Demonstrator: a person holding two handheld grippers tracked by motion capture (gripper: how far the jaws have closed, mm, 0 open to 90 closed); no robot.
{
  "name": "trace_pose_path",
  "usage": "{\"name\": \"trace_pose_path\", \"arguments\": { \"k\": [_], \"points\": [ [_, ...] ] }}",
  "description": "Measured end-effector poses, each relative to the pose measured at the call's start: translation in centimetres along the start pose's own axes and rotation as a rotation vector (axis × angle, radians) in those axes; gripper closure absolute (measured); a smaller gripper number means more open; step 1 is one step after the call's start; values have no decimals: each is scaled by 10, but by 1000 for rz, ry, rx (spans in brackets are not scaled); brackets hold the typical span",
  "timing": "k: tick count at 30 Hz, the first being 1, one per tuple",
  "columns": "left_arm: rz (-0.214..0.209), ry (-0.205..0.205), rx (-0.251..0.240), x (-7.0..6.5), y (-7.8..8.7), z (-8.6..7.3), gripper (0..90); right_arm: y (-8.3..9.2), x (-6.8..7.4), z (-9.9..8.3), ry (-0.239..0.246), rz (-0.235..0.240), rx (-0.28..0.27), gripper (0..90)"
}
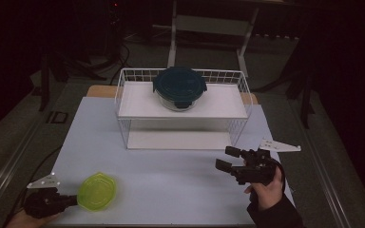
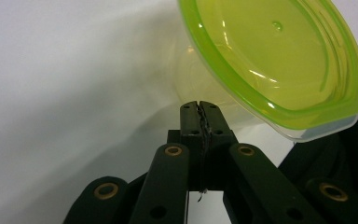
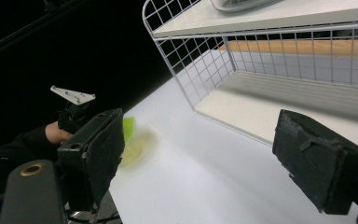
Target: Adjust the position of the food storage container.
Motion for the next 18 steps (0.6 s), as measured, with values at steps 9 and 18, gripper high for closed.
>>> {"name": "trace_pose_path", "arguments": {
  "k": [9, 18],
  "points": [
    [-17, -16, 8, 1, -20, 20, 884, 4, -6, -3, -16, -14, 0, 163],
    [-30, -28, 54, -6, -17, 13, 883, 6, -8, -4, -21, -16, -5, 162]
  ]
}}
Point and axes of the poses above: each handheld gripper's, and its own axes: y roughly backward along the jaws, z roughly out of its top, x roughly to its left, the point moved 4 cm from there along -y, roughly forward along the jaws, and after that the axes turned 10 degrees about -z, right-handed, at the moved point
